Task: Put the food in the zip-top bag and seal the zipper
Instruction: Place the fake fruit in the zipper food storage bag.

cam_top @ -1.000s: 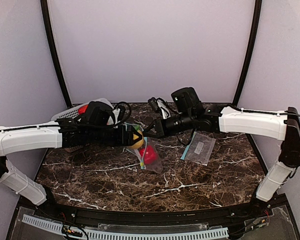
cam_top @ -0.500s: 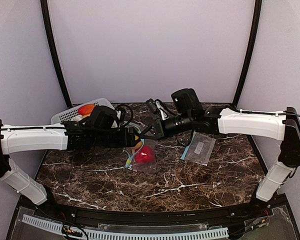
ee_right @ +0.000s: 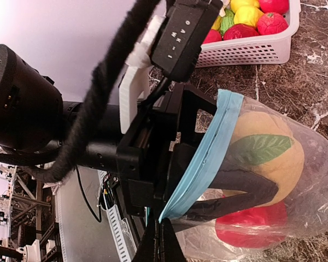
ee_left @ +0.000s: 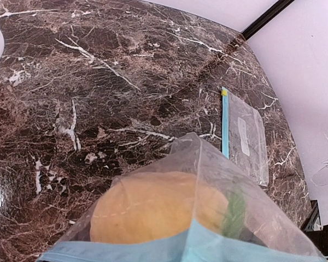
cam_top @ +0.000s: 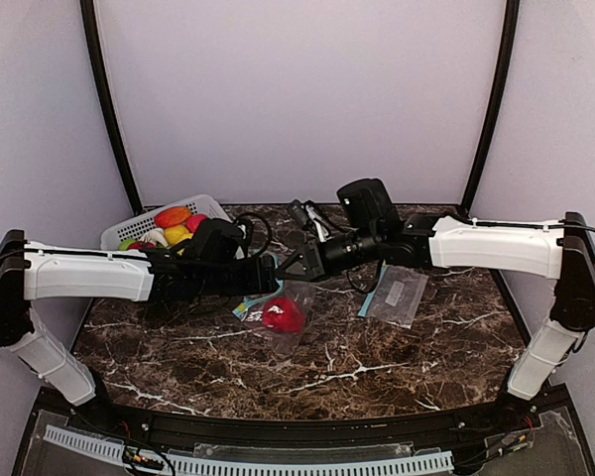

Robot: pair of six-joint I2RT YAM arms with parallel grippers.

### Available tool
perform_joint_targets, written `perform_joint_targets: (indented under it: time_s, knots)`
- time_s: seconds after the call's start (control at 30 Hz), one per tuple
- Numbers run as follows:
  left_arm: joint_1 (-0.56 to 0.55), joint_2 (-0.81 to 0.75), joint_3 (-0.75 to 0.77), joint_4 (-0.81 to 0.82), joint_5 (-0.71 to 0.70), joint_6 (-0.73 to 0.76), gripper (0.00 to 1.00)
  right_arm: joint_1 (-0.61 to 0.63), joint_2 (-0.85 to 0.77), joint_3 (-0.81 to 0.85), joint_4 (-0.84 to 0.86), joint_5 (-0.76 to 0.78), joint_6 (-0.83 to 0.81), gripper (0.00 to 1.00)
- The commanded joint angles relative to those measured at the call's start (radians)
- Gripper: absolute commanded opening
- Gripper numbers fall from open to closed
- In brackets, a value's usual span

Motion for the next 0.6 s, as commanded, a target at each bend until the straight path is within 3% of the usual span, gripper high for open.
perform_joint_targets:
  time_s: [0.0,0.23,0.57]
  knots:
    - [-0.005,0.021,-0.016,0.029,-0.012,-0.014,0.77,0.014,0.007,-0.007,0.035,-0.016,0.002,0.0]
    - [-0.004,0.026,-0.014,0.036,0.02,-0.013,0.92,0.015,0.004,-0.011,0.035,-0.009,-0.001,0.0]
    - [-0.005,-0.021,-0.031,0.041,0.123,-0.02,0.97,0.015,0.003,-0.011,0.033,-0.004,-0.002,0.0]
